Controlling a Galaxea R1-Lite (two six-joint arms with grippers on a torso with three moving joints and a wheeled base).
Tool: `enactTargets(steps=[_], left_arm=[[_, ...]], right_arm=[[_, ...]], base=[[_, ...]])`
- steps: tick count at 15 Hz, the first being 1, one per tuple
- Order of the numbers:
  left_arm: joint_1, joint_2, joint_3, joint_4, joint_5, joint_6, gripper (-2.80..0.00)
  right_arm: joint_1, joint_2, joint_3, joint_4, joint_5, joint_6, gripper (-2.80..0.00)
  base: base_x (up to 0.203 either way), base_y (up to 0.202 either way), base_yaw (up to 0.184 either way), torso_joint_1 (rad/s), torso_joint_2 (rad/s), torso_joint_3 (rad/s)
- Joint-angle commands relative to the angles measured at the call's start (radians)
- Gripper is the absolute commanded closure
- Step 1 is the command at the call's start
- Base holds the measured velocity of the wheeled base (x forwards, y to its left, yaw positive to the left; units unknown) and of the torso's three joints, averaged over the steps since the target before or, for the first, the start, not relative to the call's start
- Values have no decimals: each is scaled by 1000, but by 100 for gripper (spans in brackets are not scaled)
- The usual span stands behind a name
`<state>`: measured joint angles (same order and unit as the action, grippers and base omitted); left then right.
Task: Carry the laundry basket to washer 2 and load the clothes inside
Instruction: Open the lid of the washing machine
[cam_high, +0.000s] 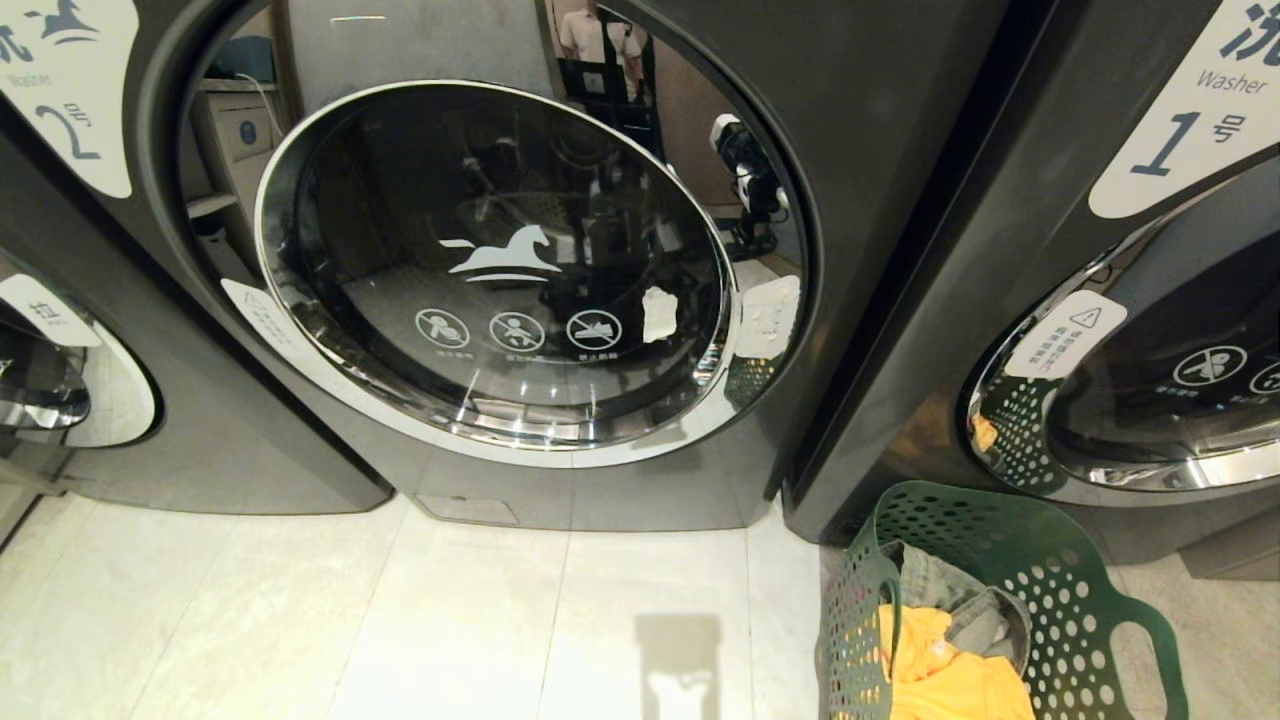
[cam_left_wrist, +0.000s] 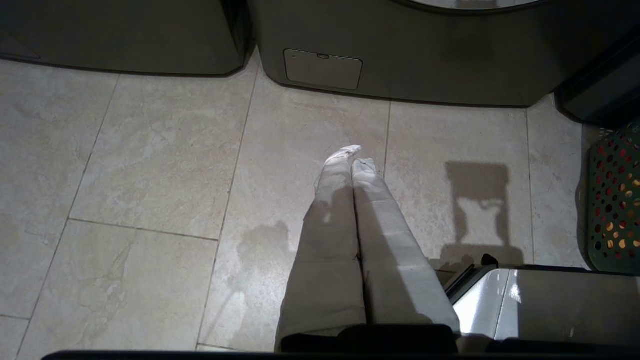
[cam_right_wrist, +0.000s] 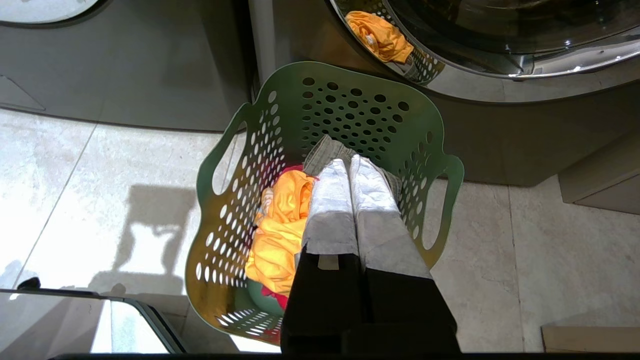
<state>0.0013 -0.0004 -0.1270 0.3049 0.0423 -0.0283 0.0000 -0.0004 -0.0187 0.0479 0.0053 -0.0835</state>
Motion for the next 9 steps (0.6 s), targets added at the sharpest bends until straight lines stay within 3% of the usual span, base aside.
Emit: enactTargets(steps=[1,9], left_arm=[[0,2,0,2,1,-1,0],[0,2,0,2,2,-1,0]], right_arm=[[0,2,0,0,1,-1,0],[0,2,0,0,1,0,0]], base=[[0,0,0,0,0,0],[0,0,0,0,0,0]])
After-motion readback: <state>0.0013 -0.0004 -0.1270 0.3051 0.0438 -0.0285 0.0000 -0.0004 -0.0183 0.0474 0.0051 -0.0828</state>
